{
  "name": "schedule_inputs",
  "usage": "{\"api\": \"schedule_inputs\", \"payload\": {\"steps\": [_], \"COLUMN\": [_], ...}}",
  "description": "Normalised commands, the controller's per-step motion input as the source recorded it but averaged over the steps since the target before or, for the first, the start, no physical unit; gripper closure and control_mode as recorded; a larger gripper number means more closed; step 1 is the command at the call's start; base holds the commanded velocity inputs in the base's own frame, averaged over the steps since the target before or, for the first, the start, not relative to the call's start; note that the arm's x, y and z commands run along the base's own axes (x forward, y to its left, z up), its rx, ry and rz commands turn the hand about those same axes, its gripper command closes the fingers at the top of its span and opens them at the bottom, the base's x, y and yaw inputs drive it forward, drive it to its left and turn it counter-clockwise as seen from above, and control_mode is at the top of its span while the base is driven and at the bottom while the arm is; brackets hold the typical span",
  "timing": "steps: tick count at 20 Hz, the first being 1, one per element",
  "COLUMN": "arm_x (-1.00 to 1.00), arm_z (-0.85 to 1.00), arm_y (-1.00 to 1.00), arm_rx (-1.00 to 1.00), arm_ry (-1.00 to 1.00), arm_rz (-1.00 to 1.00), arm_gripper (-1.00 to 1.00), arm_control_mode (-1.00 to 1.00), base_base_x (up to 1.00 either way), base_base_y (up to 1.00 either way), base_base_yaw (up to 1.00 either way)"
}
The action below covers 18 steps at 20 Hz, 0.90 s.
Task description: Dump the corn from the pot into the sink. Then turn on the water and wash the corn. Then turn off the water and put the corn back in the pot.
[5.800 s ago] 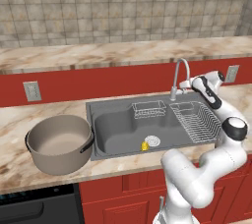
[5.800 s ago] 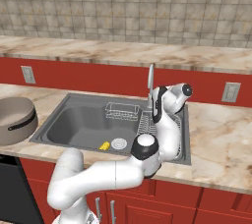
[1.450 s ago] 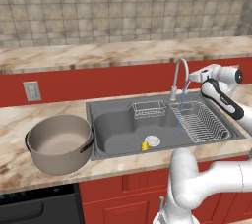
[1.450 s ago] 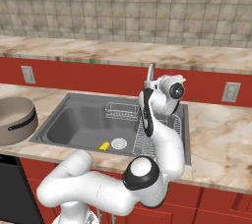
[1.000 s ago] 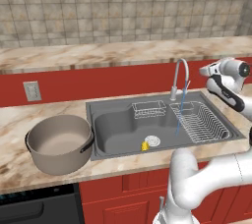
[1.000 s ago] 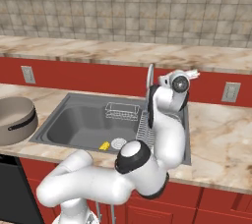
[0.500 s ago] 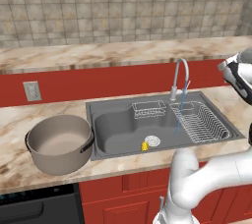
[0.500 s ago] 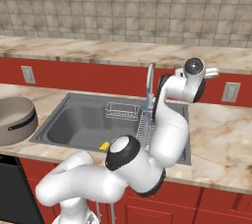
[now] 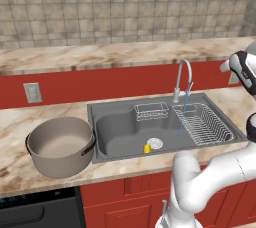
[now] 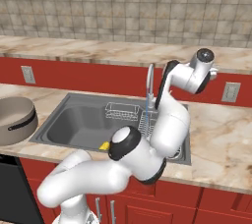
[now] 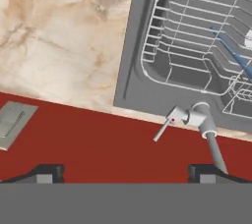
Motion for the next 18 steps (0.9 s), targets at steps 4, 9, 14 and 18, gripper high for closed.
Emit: {"api": "schedule_inputs", "payload": {"steps": [4, 9, 14, 18], "arm_x": [0.33, 0.51, 0.42, 0.42], "arm_z": [-0.19, -0.25, -0.26, -0.29], "arm_y": [0.00, 0.00, -0.14, -0.08], "arm_rx": [0.08, 0.13, 0.29, 0.29], "arm_ry": [0.20, 0.21, 0.06, 0.06], "arm_rz": [0.20, 0.05, 0.01, 0.00], "arm_gripper": [-1.00, -1.00, -1.00, -1.00], "arm_control_mode": [-1.00, -1.00, -1.00, -1.00], "base_base_x": [0.00, 0.00, 0.00, 0.00], "base_base_y": [0.00, 0.00, 0.00, 0.00], "base_base_yaw": [0.00, 0.00, 0.00, 0.00]}}
